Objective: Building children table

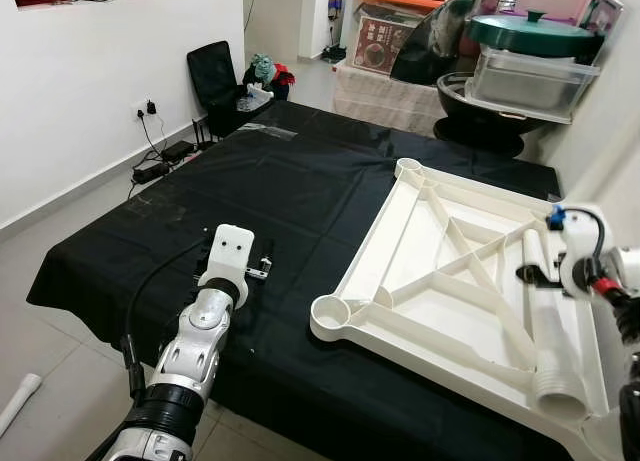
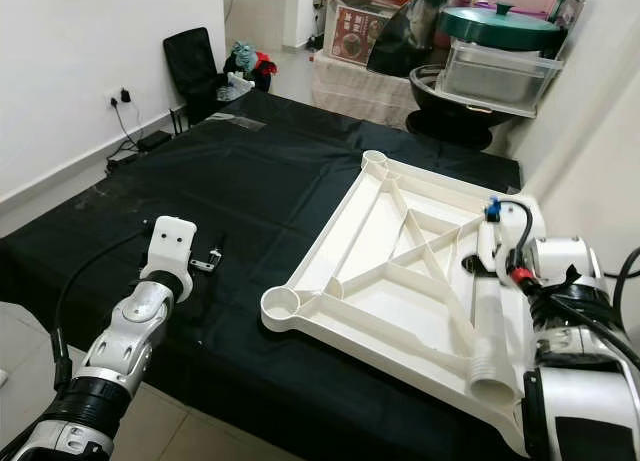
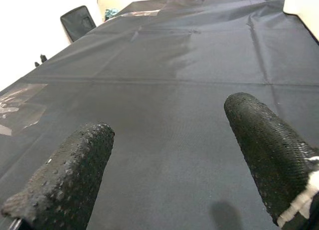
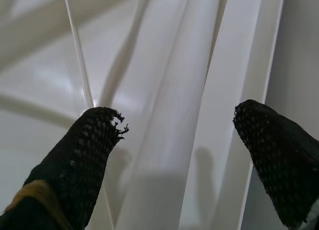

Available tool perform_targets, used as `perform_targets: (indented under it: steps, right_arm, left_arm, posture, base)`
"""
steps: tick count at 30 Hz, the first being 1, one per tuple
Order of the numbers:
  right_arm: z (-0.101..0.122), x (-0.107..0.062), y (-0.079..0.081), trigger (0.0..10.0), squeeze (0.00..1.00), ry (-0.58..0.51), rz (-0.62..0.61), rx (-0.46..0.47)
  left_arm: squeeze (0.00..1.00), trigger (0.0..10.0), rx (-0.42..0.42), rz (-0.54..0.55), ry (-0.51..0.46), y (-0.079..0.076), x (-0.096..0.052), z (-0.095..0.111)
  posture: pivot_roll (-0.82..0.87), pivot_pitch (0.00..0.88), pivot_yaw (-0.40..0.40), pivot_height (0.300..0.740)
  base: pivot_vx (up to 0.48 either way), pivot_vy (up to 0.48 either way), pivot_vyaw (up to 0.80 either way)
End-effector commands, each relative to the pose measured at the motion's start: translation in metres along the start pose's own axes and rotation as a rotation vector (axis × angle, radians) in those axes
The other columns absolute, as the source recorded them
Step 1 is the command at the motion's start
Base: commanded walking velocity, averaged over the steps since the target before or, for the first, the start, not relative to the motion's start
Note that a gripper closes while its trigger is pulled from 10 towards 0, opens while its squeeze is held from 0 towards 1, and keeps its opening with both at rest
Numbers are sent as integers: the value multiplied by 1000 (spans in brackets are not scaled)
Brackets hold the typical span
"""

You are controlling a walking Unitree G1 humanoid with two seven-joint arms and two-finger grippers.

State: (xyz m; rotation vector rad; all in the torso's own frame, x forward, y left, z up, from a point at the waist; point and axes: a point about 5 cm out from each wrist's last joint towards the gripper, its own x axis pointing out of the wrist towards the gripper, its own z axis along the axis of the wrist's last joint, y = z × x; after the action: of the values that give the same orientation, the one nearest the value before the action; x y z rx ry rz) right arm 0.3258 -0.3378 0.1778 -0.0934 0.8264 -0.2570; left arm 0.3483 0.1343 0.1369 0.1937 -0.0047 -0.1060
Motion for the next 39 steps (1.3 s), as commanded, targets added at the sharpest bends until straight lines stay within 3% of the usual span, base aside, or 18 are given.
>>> perform_targets:
  steps: [1, 15, 24, 25, 26, 27, 39]
  right_arm:
    - [-14, 2, -9, 10000, 0, 60, -13, 32]
    - [-55, 15, -10, 10000, 0, 207, -4, 111]
    - [-65, 15, -7, 10000, 0, 260, 28, 101]
    - [-67, 15, -4, 1451, 0, 263, 39, 95]
    - [-67, 15, -4, 1451, 0, 263, 39, 95]
    - [-67, 16, 0, 0, 0, 258, 55, 94]
    - [-55, 15, 4, 0, 0, 183, 84, 111]
  left_arm:
    - [0, 10000, -2, -1, 15, -2, -1, -2]
    - [0, 10000, 4, 6, 25, 0, -1, -4]
    - [0, 10000, 8, 4, 29, 1, 0, -4]
    - [0, 10000, 10, 4, 32, 0, 0, -4]
    - [0, 10000, 10, 4, 32, 0, 0, -4]
    - [0, 10000, 12, 4, 34, 0, 0, -5]
    - [0, 10000, 19, 4, 46, 0, 0, -7]
  posture:
    - [-40, 0, -155, 740]
    - [-32, 0, -163, 740]
    - [-31, 0, -164, 740]
    - [-28, 0, -163, 740]
    - [-28, 0, -163, 740]
    - [-27, 0, -165, 740]
    - [-27, 0, -160, 740]
  base:
    - [0, 0, 0]
    - [0, 0, 0]
    - [0, 0, 0]
    - [0, 0, 0]
    - [0, 0, 0]
    - [0, 0, 0]
    - [0, 0, 0]
